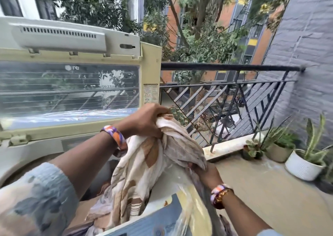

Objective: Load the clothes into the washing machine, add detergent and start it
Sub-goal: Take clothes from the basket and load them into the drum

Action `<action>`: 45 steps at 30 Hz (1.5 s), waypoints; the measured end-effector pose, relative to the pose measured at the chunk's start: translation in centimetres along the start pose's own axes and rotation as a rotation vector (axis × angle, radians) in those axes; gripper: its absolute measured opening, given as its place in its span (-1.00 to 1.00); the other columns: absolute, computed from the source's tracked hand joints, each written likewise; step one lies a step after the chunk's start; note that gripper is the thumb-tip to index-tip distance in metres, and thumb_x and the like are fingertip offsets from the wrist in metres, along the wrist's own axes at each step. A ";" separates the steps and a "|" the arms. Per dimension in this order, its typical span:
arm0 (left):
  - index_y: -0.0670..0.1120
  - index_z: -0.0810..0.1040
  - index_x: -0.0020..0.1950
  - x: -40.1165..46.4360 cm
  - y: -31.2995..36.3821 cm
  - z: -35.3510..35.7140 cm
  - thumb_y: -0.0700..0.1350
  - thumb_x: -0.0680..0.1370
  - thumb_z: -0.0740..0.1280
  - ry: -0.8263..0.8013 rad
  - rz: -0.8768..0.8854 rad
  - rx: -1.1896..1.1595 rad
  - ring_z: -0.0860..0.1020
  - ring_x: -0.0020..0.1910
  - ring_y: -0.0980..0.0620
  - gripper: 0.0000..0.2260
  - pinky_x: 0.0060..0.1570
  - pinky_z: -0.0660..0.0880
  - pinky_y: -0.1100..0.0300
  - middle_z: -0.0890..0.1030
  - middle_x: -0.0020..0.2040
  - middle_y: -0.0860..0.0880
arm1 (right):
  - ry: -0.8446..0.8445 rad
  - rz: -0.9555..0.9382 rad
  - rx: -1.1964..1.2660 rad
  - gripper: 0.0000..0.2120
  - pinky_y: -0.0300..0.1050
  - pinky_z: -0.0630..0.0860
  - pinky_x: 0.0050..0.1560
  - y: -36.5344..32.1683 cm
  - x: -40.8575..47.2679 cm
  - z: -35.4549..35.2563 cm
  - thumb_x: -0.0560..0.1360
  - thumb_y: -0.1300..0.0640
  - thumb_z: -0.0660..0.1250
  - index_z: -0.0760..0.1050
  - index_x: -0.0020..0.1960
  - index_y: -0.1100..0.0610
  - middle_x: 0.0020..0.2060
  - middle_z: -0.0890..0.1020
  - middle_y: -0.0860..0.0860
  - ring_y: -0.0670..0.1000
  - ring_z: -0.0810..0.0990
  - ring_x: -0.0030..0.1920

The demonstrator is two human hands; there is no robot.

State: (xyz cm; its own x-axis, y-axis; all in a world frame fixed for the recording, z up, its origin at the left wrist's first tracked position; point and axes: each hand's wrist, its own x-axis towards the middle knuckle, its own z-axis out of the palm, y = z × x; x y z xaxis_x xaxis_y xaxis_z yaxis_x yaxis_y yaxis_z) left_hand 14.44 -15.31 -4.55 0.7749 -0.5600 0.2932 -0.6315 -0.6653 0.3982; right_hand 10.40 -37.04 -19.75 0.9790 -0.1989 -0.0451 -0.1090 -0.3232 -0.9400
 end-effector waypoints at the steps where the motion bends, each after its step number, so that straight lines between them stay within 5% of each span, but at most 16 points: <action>1: -0.19 0.60 0.07 -0.3 -0.4 -0.4 -0.18 0.18 0.46 0.007 0.004 0.001 0.55 -0.13 0.02 -0.55 -0.21 0.36 0.23 0.63 -0.09 -0.05 | 0.049 -0.027 -0.050 -0.93 -0.25 0.49 -0.23 -0.7 0.3 -0.2 0.45 0.17 0.39 0.60 -0.21 0.12 -0.26 0.64 0.06 -0.02 0.59 -0.05; 5: -0.09 0.59 0.04 -2.7 -2.7 -3.5 0.12 0.04 0.39 0.090 -0.101 -0.090 0.52 -0.16 0.13 -0.39 -0.15 0.45 0.18 0.64 -0.12 0.00 | 0.236 -0.237 -0.250 -0.76 -0.19 0.33 -0.42 -6.7 1.3 -1.3 0.47 0.13 0.36 0.49 -0.37 0.07 -0.48 0.52 0.06 0.05 0.48 -0.38; 9: 0.18 0.54 -0.09 -6.5 -6.0 -6.4 0.04 0.00 0.50 0.093 -0.249 -0.247 0.51 -0.28 0.46 -0.51 -0.20 0.43 0.56 0.63 -0.24 0.35 | 0.287 -0.585 -0.355 -0.74 -0.26 0.28 -0.47 -14.7 1.5 -0.1 0.46 0.04 0.37 0.46 -0.39 0.03 -0.53 0.43 -0.05 0.00 0.40 -0.49; 11: 0.25 0.55 -0.07 -8.5 -8.0 -6.8 0.08 -0.04 0.49 0.032 -0.357 -0.219 0.54 -0.16 0.41 -0.47 -0.08 0.46 0.51 0.65 -0.17 0.31 | 0.279 -0.700 -0.497 -0.83 -0.25 0.27 -0.47 -17.3 1.1 1.8 0.46 0.03 0.36 0.55 -0.26 0.07 -0.47 0.51 0.03 0.04 0.47 -0.44; 13: 0.15 0.51 0.12 -10.4 -10.2 -6.3 0.01 0.05 0.55 -0.110 -0.513 -0.095 0.54 0.02 0.14 -0.36 -0.02 0.44 0.50 0.61 -0.01 0.14 | 0.240 -0.773 -0.647 -0.90 -0.21 0.28 -0.42 -18.7 0.4 4.3 0.47 0.12 0.32 0.59 -0.13 0.12 -0.32 0.61 0.14 0.13 0.56 -0.28; 15: -0.05 0.50 0.18 -11.9 -11.7 -5.0 -0.14 0.23 0.57 -0.339 -0.705 0.068 0.51 0.00 0.06 -0.44 -0.06 0.46 0.50 0.57 -0.09 0.09 | 0.100 -0.783 -0.805 -0.81 -0.14 0.44 -0.28 -18.7 -0.3 7.1 0.46 0.19 0.26 0.57 0.03 0.09 -0.13 0.64 0.16 0.17 0.61 -0.09; 18: -0.13 0.54 0.19 -13.2 -13.2 -2.7 0.01 0.30 0.53 -0.677 -0.810 0.260 0.53 -0.02 0.01 -0.49 0.05 0.47 0.22 0.64 0.04 -0.06 | -0.280 -0.761 -1.067 -0.69 -0.01 0.50 0.04 -16.9 -0.9 10.4 0.46 0.00 0.28 0.49 0.19 0.03 0.10 0.58 0.13 0.18 0.56 0.12; 20: -0.12 0.54 0.15 -13.2 -13.5 -1.7 0.09 0.30 0.50 -0.744 -0.805 0.284 0.56 -0.02 -0.05 -0.49 0.11 0.50 0.12 0.63 0.11 -0.14 | -0.573 -0.748 -1.135 -0.55 -0.06 0.47 0.08 -15.2 -0.8 11.6 0.41 -0.09 0.36 0.42 0.24 0.05 0.14 0.56 0.10 0.14 0.54 0.15; 23: -0.10 0.43 0.30 -12.2 -12.1 -1.1 0.11 0.25 0.53 -0.693 -0.784 0.200 0.54 0.17 -0.04 -0.30 0.26 0.44 0.09 0.57 0.22 -0.05 | -0.863 -0.586 -0.947 -0.35 -0.18 0.44 0.10 -13.7 -0.4 11.4 0.39 -0.05 0.43 0.28 0.40 0.07 0.13 0.57 0.06 0.04 0.55 0.11; 27: -0.02 0.35 0.38 -8.7 -9.5 -0.7 0.12 0.29 0.51 -0.456 -0.658 0.099 0.49 0.25 -0.01 -0.28 0.30 0.38 0.14 0.51 0.28 0.03 | -0.783 -0.458 -0.580 -0.46 -0.15 0.51 0.17 -12.6 1.4 7.6 0.36 0.06 0.48 0.39 0.29 -0.02 0.03 0.56 -0.03 -0.03 0.57 0.08; 29: -0.01 0.26 0.44 -6.8 -8.4 0.1 0.08 0.32 0.50 -0.329 -0.610 -0.033 0.42 0.33 0.00 -0.24 0.37 0.31 0.15 0.42 0.38 0.00 | -0.708 -0.398 -0.413 -0.43 -0.34 0.47 0.11 -11.7 2.0 4.3 0.32 0.12 0.51 0.39 0.27 -0.04 0.13 0.53 -0.03 -0.05 0.51 0.19; 34: -0.02 0.03 0.53 -2.1 -5.9 4.1 0.14 0.36 0.44 -0.183 -0.569 -0.185 0.22 0.47 -0.03 -0.12 0.40 0.18 0.17 0.18 0.52 -0.05 | -0.760 -0.127 -0.455 0.36 -0.20 0.13 0.41 -4.7 3.3 -4.0 -0.08 -0.34 0.54 -0.17 0.50 -0.11 0.47 0.13 -0.04 -0.15 0.13 0.42; 36: -0.04 -0.05 0.54 -0.7 -5.4 6.4 0.23 0.34 0.42 -0.179 -0.642 -0.257 0.22 0.47 -0.08 -0.04 0.34 0.30 0.11 0.16 0.53 -0.09 | -0.853 -0.017 -0.415 0.48 -0.35 0.12 0.38 -0.8 3.1 -6.0 -0.12 -0.28 0.59 -0.32 0.49 -0.05 0.45 0.05 -0.16 -0.25 0.12 0.41; 39: -0.08 0.08 0.51 0.7 -4.9 9.1 0.27 0.27 0.44 -0.115 -0.695 -0.348 0.31 0.37 0.03 -0.03 0.30 0.31 0.27 0.28 0.44 0.02 | -0.864 0.048 -0.348 0.37 -0.45 0.23 0.31 5.6 2.5 -6.5 0.11 0.05 0.62 -0.43 0.45 -0.06 0.45 0.01 -0.22 -0.41 0.18 0.36; 42: -0.08 0.28 0.42 1.7 -4.4 10.2 0.29 0.22 0.46 -0.114 -0.714 -0.277 0.38 0.34 0.01 -0.11 0.39 0.26 0.23 0.40 0.36 -0.01 | -0.621 -0.106 -0.407 0.34 -0.07 0.17 0.49 9.1 2.4 -4.5 0.07 -0.23 0.57 -0.37 0.46 -0.15 0.52 0.03 -0.05 -0.09 0.10 0.50; 45: -0.15 0.22 0.44 2.3 -4.3 10.9 0.45 0.03 0.40 -0.135 -0.749 -0.346 0.43 0.28 0.00 0.14 0.37 0.32 0.16 0.46 0.34 -0.06 | -0.398 -0.153 -0.349 0.12 -0.03 0.37 0.34 8.2 1.9 -3.0 0.14 -0.07 0.52 -0.23 0.36 -0.40 0.39 0.36 0.00 0.01 0.41 0.34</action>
State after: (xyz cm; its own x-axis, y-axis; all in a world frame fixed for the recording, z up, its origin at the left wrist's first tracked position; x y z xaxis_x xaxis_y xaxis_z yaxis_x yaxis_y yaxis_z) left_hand 18.67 -19.10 -15.04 0.9625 -0.0988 -0.2528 0.1105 -0.7083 0.6972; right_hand 10.88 -42.79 -26.50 0.9704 0.2176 -0.1044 0.0555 -0.6223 -0.7808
